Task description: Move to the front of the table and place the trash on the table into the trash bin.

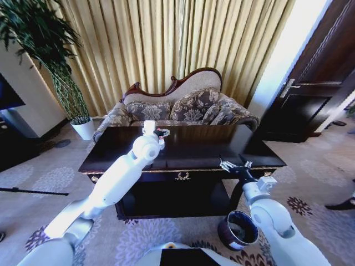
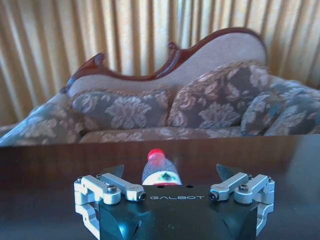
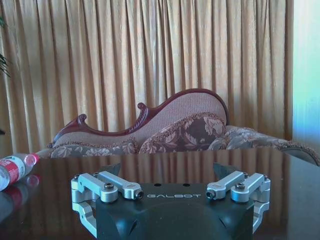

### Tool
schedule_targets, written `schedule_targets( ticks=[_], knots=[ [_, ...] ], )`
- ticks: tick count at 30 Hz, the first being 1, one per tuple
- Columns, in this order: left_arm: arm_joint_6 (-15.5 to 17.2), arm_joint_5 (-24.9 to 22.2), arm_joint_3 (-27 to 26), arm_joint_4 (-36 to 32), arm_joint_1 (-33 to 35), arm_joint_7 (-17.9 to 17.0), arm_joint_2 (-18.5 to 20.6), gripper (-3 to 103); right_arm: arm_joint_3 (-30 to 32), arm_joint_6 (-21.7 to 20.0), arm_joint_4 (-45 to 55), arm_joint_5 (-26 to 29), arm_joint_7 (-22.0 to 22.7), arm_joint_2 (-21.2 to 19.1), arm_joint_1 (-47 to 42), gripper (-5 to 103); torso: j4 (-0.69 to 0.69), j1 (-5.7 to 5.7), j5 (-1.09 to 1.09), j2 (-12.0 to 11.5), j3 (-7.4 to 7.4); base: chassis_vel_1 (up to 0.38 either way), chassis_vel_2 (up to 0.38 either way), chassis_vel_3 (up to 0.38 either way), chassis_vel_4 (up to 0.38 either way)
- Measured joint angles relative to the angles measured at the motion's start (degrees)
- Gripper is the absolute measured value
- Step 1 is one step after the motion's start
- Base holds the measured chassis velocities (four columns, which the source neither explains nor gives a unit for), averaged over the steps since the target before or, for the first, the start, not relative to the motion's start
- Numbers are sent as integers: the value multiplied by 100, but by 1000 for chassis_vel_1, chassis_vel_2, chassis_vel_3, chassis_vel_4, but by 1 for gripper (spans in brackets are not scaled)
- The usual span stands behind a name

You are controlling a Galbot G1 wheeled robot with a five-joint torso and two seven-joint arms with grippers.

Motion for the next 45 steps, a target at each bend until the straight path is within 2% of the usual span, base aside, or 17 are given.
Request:
schedule_targets(
  ticks=[1, 6, 9, 19, 24, 45],
  knots=[
    [0, 0, 0, 0, 0, 0, 0, 100, 0, 0, 0, 0, 0, 0, 0, 100, 0, 0, 0, 0, 0, 0, 0, 0, 0],
    [-2, -409, 41, 119, 2, -841, -248, 100, 5, 0, -28, 65, 3, -60, 81, 100, 0, 0, -1, 0, 0, 0, 0, 0, 0],
    [-4, -469, 82, 165, -7, -987, -298, 100, 12, 0, -35, 69, 4, -69, 80, 100, 0, 0, 0, 0, 0, 0, 0, 0, 0],
    [-11, -470, 70, 471, -19, -1103, -533, 100, 58, 1, -32, 68, 5, -44, -16, 100, -1, 0, 0, 0, 0, 0, 0, 0, 0],
    [-13, -457, 6, 599, -18, -973, -610, 100, 60, 12, -51, 32, 5, -36, -29, 100, 0, -1, 0, 0, 0, 0, 0, 0, 0],
    [-15, -417, -202, 785, 217, -899, -695, 100, -35, 76, -238, -160, -10, -44, 24, 100, 0, 0, -1, 0, 0, 0, 0, 0, 0]
  ],
)
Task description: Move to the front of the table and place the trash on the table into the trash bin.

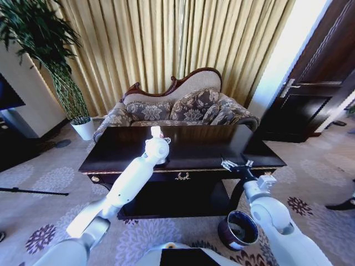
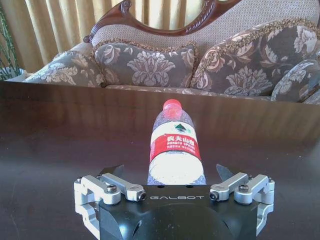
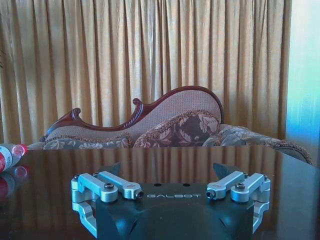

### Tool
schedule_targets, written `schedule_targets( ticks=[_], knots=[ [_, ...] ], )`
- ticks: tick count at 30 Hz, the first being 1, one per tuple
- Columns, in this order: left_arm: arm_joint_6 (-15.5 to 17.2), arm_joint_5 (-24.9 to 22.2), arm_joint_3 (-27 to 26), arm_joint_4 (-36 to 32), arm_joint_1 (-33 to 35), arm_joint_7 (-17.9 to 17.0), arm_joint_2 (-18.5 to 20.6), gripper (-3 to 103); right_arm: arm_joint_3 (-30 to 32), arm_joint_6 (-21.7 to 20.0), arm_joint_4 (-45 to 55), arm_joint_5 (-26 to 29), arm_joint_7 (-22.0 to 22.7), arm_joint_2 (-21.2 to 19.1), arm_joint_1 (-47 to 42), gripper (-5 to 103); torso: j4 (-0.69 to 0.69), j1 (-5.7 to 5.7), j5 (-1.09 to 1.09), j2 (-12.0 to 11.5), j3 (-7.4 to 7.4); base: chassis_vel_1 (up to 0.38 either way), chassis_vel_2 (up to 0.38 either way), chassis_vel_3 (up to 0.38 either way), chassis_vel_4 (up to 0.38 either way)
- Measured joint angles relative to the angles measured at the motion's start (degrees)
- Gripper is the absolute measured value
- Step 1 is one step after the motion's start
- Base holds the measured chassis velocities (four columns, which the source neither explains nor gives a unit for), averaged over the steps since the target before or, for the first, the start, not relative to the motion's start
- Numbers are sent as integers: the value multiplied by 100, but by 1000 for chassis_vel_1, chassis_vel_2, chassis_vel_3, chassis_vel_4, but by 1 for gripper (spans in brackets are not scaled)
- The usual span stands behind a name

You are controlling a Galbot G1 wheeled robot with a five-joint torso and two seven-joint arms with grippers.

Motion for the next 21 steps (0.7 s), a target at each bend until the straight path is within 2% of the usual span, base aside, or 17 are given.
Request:
schedule_targets(
  ticks=[18, 19, 21],
  knots=[
    [0, 5, -54, 126, 23, 104, -50, 100, -21, 15, -48, -98, 6, 27, -24, 100, 0, 0, 0, 0, 0, 0, 0, 0, 0],
    [-1, -4, -67, 113, 30, 104, -49, 103, -21, 16, -42, -107, 13, 28, -27, 100, 0, 0, 0, 0, 0, 0, 0, 0, 0],
    [-2, -10, -76, 101, 42, 104, -49, 100, -21, 16, -38, -111, 21, 28, -30, 100, 0, 0, 0, 0, 0, 0, 0, 0, 0]
  ],
)
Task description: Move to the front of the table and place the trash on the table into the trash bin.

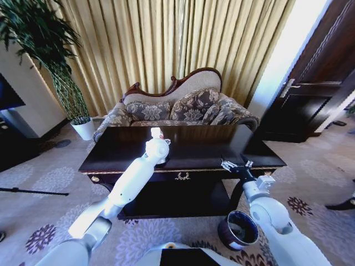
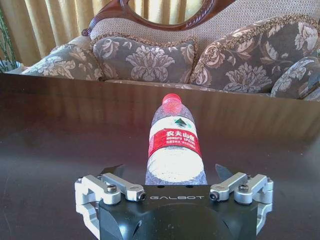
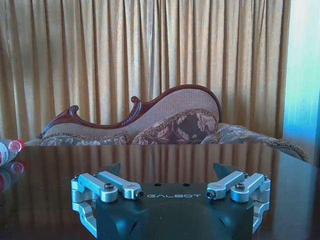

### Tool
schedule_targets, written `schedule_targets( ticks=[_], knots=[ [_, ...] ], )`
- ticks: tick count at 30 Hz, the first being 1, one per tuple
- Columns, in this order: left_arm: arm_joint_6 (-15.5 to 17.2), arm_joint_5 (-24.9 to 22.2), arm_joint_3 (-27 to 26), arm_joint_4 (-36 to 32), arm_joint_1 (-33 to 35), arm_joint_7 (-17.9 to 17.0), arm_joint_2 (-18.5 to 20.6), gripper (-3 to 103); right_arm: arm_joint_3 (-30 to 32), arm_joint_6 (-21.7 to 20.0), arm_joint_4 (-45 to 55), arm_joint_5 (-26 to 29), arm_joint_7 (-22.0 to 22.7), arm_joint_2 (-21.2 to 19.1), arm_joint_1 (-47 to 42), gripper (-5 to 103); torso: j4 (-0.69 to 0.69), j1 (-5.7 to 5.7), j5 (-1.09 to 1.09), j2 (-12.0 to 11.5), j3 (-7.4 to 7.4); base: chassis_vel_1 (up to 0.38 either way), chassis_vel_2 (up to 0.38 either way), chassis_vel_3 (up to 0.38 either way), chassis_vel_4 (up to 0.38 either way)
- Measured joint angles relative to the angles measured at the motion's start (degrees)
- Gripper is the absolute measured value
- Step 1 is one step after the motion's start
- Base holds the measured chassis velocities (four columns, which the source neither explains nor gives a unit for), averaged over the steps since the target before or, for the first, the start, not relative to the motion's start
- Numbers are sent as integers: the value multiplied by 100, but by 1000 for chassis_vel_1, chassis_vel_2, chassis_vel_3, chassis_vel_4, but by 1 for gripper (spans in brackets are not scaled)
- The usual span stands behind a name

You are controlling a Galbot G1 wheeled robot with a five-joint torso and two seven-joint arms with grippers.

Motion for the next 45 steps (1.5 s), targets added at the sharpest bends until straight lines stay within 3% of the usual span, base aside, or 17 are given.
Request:
schedule_targets(
  ticks=[4, 6, 17, 20, 23, 29, 35, 38, 40, 43, 45],
  knots=[
    [-1, -100, -59, -69, 57, -9, -1, 90, 5, 1, 14, -21, 27, -14, -10, 100, 0, 0, 0, 0, 0, 0, 0, 0, 0],
    [-1, -108, -65, -74, 63, -10, 0, 90, 5, 1, 16, -23, 30, -15, -10, 100, 0, 0, 0, 0, 0, 0, 0, 0, 0],
    [-10, -154, -177, -89, 105, -12, -17, 46, -15, 1, 33, -75, 159, -29, -9, 100, 0, 0, 0, 0, 0, 0, 0, 0, 0],
    [-14, -155, -186, -101, 119, -8, -19, 43, -8, 1, 33, -75, 160, -34, -4, 100, -1, 0, 0, 0, 0, 0, 0, 0, 0],
    [-16, -149, -205, -108, 124, -3, -9, 34, -5, 1, 34, -75, 162, -40, 18, 100, 0, 0, 0, 0, 0, 0, 0, 0, 0],
    [-19, 4, -226, -144, 125, 126, 91, 29, -15, 1, 78, -24, 175, -46, 50, 100, 0, 0, 0, 0, 0, 0, 0, 0, 0],
    [-102, 637, -231, -251, 207, 562, 307, 29, -61, 0, 223, 208, 318, -30, 80, 100, 0, 0, -1, 0, 0, 0, 0, 0, 0],
    [-302, 1652, -157, -353, 333, 1247, 518, 29, -99, -17, 317, 325, 329, -96, 167, 100, 0, 0, -1, 0, 0, 0, 0, 0, 0],
    [-328, 1778, -152, -374, 352, 1338, 546, 29, -105, -18, 330, 341, 331, -106, 183, 100, 0, 0, -1, 0, 0, 0, 0, 0, 0],
    [-591, 2872, -73, -568, 548, 2103, 893, 29, -174, -87, 516, 724, 338, -274, 351, 100, -1, 0, -1, 0, 0, 0, 0, 0, 0],
    [-677, 3104, -56, -607, 607, 2279, 994, 29, -192, -119, 562, 861, 335, -341, 398, 100, 0, 0, -1, 0, 0, 0, 0, 0, 0]
  ],
)
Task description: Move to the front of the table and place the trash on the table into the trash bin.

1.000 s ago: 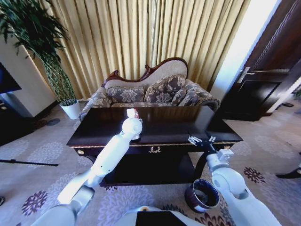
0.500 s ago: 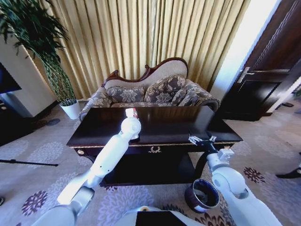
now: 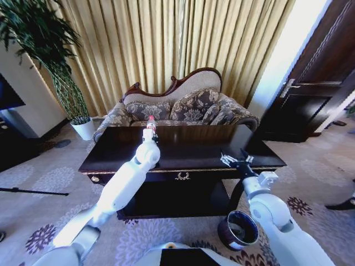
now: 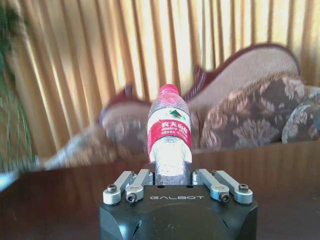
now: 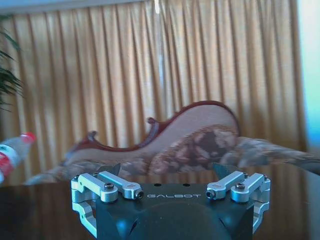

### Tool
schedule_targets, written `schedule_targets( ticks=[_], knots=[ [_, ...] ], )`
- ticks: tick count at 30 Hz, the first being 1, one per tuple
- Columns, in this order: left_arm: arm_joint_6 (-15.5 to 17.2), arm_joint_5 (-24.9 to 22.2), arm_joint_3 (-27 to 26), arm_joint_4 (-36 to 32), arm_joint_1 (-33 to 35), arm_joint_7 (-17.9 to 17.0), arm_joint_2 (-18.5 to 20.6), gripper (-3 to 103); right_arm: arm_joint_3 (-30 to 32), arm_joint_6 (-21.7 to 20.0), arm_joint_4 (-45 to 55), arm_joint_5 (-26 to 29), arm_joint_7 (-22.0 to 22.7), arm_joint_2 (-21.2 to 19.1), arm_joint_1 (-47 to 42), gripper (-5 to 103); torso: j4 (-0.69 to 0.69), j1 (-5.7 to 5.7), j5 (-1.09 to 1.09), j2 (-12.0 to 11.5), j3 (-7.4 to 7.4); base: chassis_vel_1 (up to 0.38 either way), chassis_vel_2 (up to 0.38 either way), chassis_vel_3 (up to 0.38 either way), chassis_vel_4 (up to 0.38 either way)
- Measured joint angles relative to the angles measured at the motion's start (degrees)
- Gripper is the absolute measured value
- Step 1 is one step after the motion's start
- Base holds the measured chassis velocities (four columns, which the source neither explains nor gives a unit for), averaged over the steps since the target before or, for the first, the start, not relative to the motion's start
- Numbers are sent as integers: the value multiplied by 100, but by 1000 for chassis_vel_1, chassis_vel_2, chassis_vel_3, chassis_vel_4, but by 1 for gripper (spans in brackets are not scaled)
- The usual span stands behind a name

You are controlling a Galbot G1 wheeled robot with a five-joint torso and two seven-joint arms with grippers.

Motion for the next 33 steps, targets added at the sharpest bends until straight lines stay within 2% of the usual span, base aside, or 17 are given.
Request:
schedule_targets(
  ticks=[1, 4, 6, 8, 9, 10, 11, 12, 14, 16, 18, 19, 22, 26, 33],
  knots=[
    [-54, 112, 7, -17, 32, 85, 56, 29, -11, -16, 18, 74, -8, -40, 28, 100, 0, 0, 0, 0, 0, 0, 0, 0, 0],
    [-595, 983, 12, -78, 281, 722, 453, 29, -75, -178, 88, 847, -176, -443, 334, 100, 1, 0, -1, 0, 0, 0, 0, 0, 0],
    [-709, 1121, 12, -84, 319, 815, 521, 29, -85, -201, 93, 986, -186, -509, 392, 100, 1, 0, -1, 0, 0, 0, 0, 0, 0],
    [-1150, 1583, 25, -155, 423, 1168, 832, 29, -124, -288, 95, 1499, -215, -745, 625, 100, 2, 0, 0, 0, 0, 0, 0, 0, 0],
    [-1150, 1583, 25, -155, 423, 1168, 832, 29, -124, -288, 95, 1499, -215, -745, 625, 100, 2, 0, 0, 0, 0, 0, 0, 0, 0],
    [-1284, 1681, 39, -184, 436, 1261, 925, 29, -132, -305, 92, 1615, -221, -789, 677, 100, 2, 0, -1, 0, 0, 0, 0, 0, 0],
    [-1438, 1796, 65, -212, 441, 1360, 1024, 29, -145, -332, 82, 1795, -232, -843, 754, 100, 1, 0, 0, 0, 0, 0, 0, 0, 0],
    [-1760, 2047, 108, -241, 435, 1563, 1207, 29, -170, -368, 66, 2103, -289, -909, 888, 100, 0, 0, 0, 0, 0, 0, 0, 0, 0],
    [-1870, 2134, 122, -247, 428, 1635, 1261, 29, -183, -388, 61, 2227, -317, -925, 944, 100, 0, 0, 0, 0, 0, 0, 0, 0, 0],
    [-2260, 2366, 195, -265, 372, 1846, 1431, 29, -267, -460, 28, 2627, -404, -962, 1166, 100, 0, 0, 0, 0, 0, 0, 0, 0, 0],
    [-2582, 2433, 311, -342, 295, 1951, 1613, 29, -380, -513, -47, 2902, -587, -984, 1389, 100, 0, 0, 0, 0, 0, 0, 0, 0, 0],
    [-2582, 2433, 311, -342, 295, 1951, 1613, 29, -380, -513, -47, 2902, -587, -984, 1389, 100, 0, 0, 0, 0, 0, 0, 0, 0, 0],
    [-2989, 2438, 461, -558, 183, 2135, 1977, 29, -580, -541, -135, 3044, -860, -1013, 1663, 100, 0, 0, 1, 0, 0, 0, 0, 0, 0],
    [-3204, 2355, 639, -735, 59, 2243, 2236, 29, -802, -542, -153, 3063, -937, -1003, 1929, 100, 1, 0, 0, 0, 0, 0, 0, 0, 0],
    [-3252, 2188, 1061, -1035, -204, 2287, 2389, 29, -1171, -543, -134, 3194, -937, -966, 2469, 100, 0, 0, 1, 0, 0, 0, 0, 0, 0]
  ],
)
